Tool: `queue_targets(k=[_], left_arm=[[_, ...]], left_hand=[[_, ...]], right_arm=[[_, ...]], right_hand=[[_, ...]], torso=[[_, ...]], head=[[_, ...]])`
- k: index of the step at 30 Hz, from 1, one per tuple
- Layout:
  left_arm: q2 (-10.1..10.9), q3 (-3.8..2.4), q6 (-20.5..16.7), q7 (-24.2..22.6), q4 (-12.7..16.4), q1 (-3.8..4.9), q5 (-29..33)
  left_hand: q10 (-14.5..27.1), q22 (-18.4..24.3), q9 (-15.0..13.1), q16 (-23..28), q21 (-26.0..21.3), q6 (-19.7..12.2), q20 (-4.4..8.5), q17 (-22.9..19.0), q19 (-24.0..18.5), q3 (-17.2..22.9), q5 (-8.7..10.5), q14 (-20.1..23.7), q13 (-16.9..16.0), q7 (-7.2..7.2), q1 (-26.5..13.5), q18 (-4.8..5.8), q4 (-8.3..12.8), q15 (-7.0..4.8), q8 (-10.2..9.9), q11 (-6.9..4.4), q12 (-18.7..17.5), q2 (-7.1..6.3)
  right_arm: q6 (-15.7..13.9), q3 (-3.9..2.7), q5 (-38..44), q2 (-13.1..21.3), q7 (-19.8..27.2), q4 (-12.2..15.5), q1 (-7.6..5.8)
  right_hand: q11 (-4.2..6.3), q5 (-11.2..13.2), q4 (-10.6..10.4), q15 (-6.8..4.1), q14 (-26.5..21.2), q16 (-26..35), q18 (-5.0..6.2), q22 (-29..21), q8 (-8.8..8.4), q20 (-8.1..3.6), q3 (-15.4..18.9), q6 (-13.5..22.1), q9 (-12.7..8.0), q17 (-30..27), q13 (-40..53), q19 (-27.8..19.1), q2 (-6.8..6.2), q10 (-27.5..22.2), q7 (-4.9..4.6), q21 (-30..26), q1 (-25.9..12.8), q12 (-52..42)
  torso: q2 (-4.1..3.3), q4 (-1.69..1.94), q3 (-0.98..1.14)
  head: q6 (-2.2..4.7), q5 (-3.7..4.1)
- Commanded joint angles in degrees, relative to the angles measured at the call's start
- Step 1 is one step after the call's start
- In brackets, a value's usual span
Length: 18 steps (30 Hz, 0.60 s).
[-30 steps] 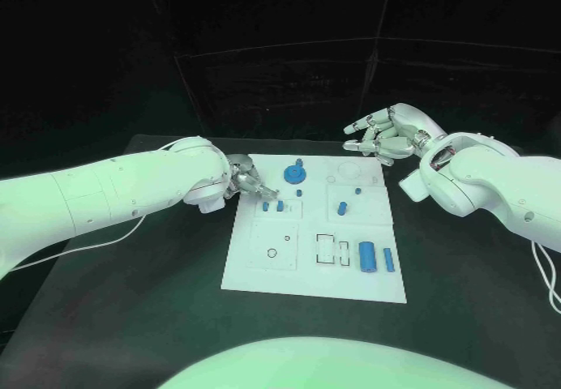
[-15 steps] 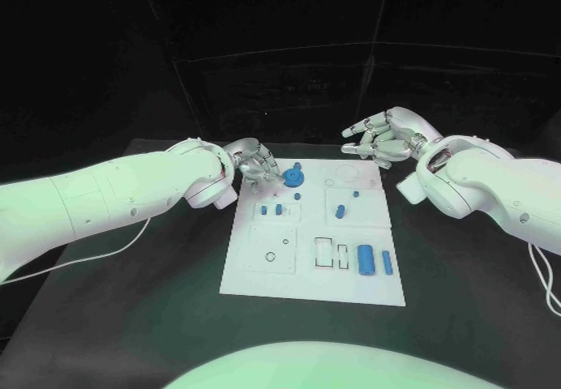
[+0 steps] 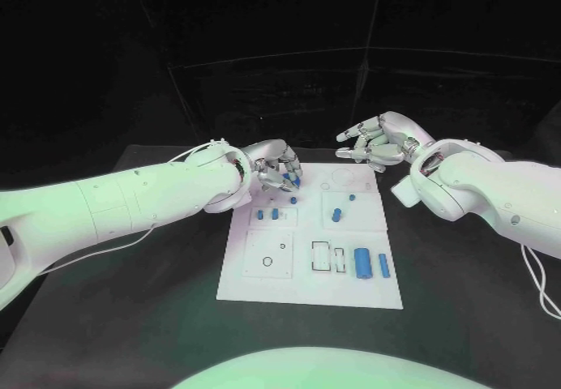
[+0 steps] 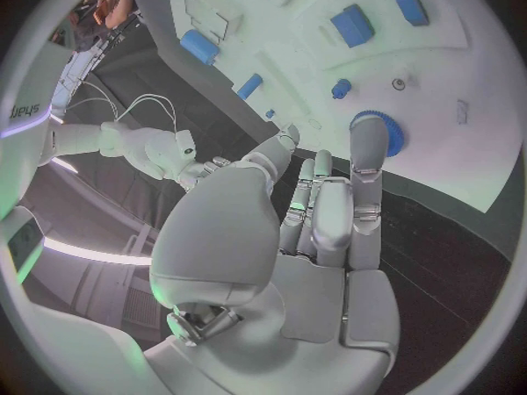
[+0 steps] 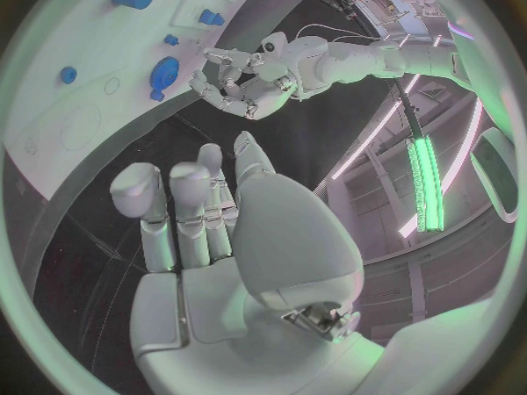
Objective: Assemble the parts on the task board
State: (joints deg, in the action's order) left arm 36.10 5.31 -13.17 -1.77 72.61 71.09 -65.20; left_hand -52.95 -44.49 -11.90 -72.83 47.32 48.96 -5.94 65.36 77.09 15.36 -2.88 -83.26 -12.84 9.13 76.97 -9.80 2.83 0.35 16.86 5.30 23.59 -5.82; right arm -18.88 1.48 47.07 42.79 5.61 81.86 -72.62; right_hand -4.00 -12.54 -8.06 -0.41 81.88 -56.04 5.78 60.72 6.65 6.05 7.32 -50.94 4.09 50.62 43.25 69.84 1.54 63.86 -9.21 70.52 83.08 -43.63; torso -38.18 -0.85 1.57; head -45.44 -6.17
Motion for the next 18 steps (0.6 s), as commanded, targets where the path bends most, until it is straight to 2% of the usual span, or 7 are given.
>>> queue_targets(k=[1, 6, 10, 18], left_arm=[[-0.80, 0.25, 3.06, -0.09, -0.73, 0.10, -9.42], [-2.24, 0.88, 5.62, 2.42, -2.19, 0.09, -12.30], [-3.39, 1.06, 6.71, 3.72, -3.80, 0.05, -13.55], [-5.32, 1.14, 8.14, 4.04, -6.11, 0.00, -14.17]], left_hand=[[0.02, -2.58, 0.69, -1.53, 2.59, 0.98, -0.02, 1.56, 1.32, 0.01, -0.06, -0.91, 0.99, 0.05, -0.48, 1.36, 0.12, 0.09, -0.43, 0.26, -0.73, -0.18], [-0.58, -5.07, 1.78, -1.92, 5.11, 1.83, 0.01, 1.31, 2.59, -0.33, -0.02, -1.31, 2.23, -0.02, -0.73, 1.75, 0.17, 0.03, -1.24, 0.21, -1.28, -0.22], [-0.84, -5.99, 2.26, -2.00, 6.04, 2.24, 0.09, 0.98, 3.05, -0.71, -0.01, -1.49, 2.75, -0.11, -0.93, 1.89, 0.10, -0.06, -1.58, 0.13, -1.48, -0.25], [-1.50, -7.23, 2.83, -2.29, 7.23, 3.32, 0.22, 0.89, 3.56, -0.83, -0.01, -1.76, 3.48, -0.35, -0.72, 2.08, 0.14, -0.21, -1.83, -0.05, -1.69, 0.19]], right_arm=[[0.10, -0.04, 0.07, -0.10, 0.33, 0.04, -0.10], [0.07, -0.04, 0.20, -0.20, 0.28, 0.04, -0.09], [0.01, -0.04, 0.45, -0.22, 0.16, 0.05, -0.09], [0.04, -0.04, 0.70, -0.44, 0.12, 0.00, -0.09]], right_hand=[[-0.01, -0.37, 0.12, -0.01, 0.26, 0.10, 0.89, -0.02, 0.25, -0.09, 0.08, 0.53, -0.06, 0.12, 0.04, -0.25, 0.53, -0.33, -0.04, -0.22, 0.35, -0.09], [-0.01, -0.37, 0.12, -0.01, 0.26, 0.10, 0.89, -0.02, 0.25, -0.09, 0.08, 0.53, -0.06, 0.12, 0.04, -0.25, 0.53, -0.33, -0.04, -0.22, 0.35, -0.09], [-0.01, -0.37, 0.12, -0.01, 0.26, 0.10, 0.89, -0.02, 0.25, -0.09, 0.08, 0.53, -0.06, 0.12, 0.04, -0.25, 0.53, -0.33, -0.04, -0.22, 0.35, -0.09], [-0.01, -0.37, 0.12, -0.01, 0.26, 0.10, 0.89, -0.02, 0.25, -0.09, 0.08, 0.53, -0.06, 0.12, 0.04, -0.25, 0.53, -0.33, -0.04, -0.22, 0.35, -0.09]], torso=[[0.02, 0.03, 0.03], [0.02, -0.02, 0.06], [0.03, 0.05, -0.01], [0.01, 0.03, 0.04]], head=[[0.11, 0.10], [0.03, 0.12], [0.01, 0.10], [-0.06, 0.09]])
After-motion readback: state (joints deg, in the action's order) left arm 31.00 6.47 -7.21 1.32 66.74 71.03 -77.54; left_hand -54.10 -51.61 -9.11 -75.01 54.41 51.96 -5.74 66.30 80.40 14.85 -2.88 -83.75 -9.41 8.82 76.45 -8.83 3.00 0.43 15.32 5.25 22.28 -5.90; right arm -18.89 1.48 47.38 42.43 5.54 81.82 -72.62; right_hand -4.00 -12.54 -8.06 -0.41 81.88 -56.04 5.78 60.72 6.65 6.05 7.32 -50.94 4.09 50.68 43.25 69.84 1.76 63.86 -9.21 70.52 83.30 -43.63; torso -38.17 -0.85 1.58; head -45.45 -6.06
